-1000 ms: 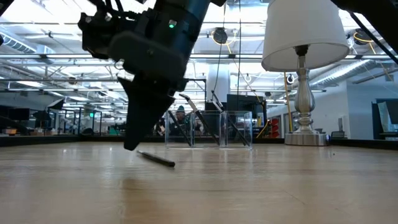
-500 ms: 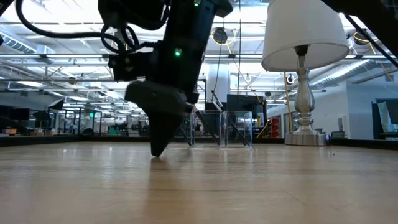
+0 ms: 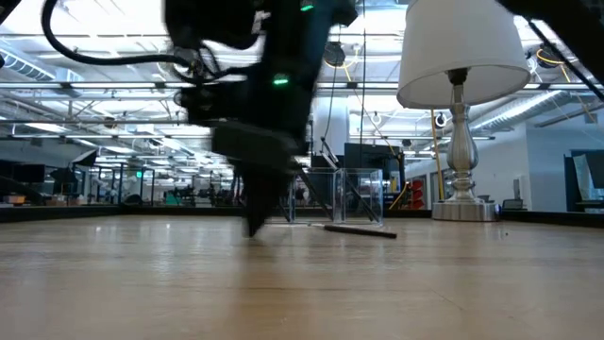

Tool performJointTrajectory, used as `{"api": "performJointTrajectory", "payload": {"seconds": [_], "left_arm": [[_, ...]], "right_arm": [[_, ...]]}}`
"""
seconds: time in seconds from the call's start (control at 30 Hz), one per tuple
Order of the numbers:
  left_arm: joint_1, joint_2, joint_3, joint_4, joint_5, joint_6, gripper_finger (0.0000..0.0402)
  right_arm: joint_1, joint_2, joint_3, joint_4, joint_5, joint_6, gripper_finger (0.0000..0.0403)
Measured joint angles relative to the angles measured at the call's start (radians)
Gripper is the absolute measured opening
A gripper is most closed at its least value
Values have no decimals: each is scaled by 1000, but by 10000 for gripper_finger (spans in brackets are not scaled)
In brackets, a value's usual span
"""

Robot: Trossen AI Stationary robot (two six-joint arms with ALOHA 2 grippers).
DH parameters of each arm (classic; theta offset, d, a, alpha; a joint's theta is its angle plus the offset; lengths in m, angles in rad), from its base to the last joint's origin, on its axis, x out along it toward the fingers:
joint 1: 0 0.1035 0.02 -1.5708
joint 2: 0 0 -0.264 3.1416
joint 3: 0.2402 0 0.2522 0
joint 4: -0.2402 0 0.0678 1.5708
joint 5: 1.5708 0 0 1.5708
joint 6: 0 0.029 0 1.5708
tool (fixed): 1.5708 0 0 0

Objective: Pick & Place Makeup Supplies
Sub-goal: Put the makeup brush into the transparent organizer

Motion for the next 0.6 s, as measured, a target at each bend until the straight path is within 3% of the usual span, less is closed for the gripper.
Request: {"api": "performJointTrajectory", "payload": {"seconds": [0.1,0.27,0.43,0.6], "left_arm": [[-4,0,0,0,1,-3,31],[-8,0,0,2,1,-11,31],[-9,0,0,32,2,-6,31],[-11,-1,0,49,3,17,31]], "right_arm": [[43,-49,-12,-131,75,26,122],[74,-195,-71,-179,178,101,115],[34,-336,-319,26,179,181,129],[-28,-495,-657,380,153,305,146]]}}
